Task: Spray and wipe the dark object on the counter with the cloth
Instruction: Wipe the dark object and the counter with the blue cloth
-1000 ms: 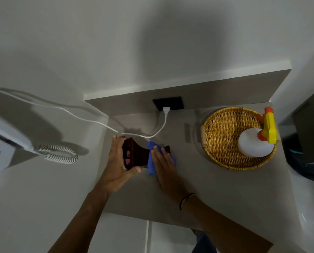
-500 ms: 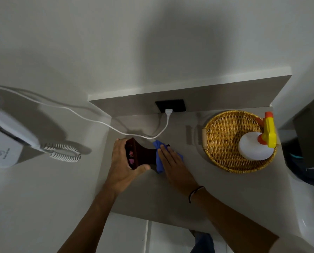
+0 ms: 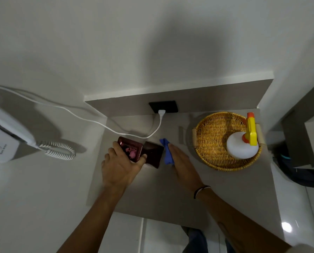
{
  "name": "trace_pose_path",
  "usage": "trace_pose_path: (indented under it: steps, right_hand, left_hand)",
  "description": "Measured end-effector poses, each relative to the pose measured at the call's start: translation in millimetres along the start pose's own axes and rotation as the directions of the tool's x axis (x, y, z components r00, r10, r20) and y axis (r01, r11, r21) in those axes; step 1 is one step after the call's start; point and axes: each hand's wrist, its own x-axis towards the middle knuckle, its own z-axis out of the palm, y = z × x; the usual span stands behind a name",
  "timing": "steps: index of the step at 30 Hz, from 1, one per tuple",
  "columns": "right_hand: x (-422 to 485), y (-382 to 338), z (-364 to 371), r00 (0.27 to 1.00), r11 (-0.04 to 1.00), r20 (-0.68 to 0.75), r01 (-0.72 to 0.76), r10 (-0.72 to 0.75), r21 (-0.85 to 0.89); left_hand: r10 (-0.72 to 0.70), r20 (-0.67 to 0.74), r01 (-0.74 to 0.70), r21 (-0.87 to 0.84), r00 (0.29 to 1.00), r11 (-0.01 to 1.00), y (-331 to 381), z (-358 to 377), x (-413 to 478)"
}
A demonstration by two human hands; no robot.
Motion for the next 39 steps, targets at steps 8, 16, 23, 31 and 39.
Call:
trace_pose_path:
  steps: [8, 16, 23, 31, 39]
  right_hand:
    - [4.7, -13.0, -0.3, 0.987, 0.987, -0.145, 0.090, -0.071, 0.132]
    - [-1.2, -6.3, 8.1, 0.998, 0.990, -0.010, -0.055, 0.057, 0.132]
    - [-6.6, -0.9, 13.0, 0.999, 0.986, -0.041, -0.022, 0.030, 0.167]
    - [-3.6, -11.9, 29.1, 0.992, 0.992, -0.118, 0.065, -0.052, 0.111]
    - [13.5, -39.1, 59.9, 0.964, 0.965, -0.037, 0.263, -0.262, 0.018]
  left_hand:
    - [0.004, 0.255, -0.012, 0.029, 0.967, 1.000, 23.5, -1.1, 8.9]
    - [0.273, 0.413, -0.229, -0.155, 0.869, 0.961, 8.9, -17.2, 14.1]
    - [0.732, 0.239, -0.764, 0.084, 0.638, 0.639, -24.8, -2.5, 23.5]
    - [0.695, 0.133, -0.705, 0.046, 0.707, 0.708, -20.8, 12.6, 23.9]
    - [0.573, 0.037, -0.566, -0.121, 0.819, 0.816, -47.2, 13.2, 22.7]
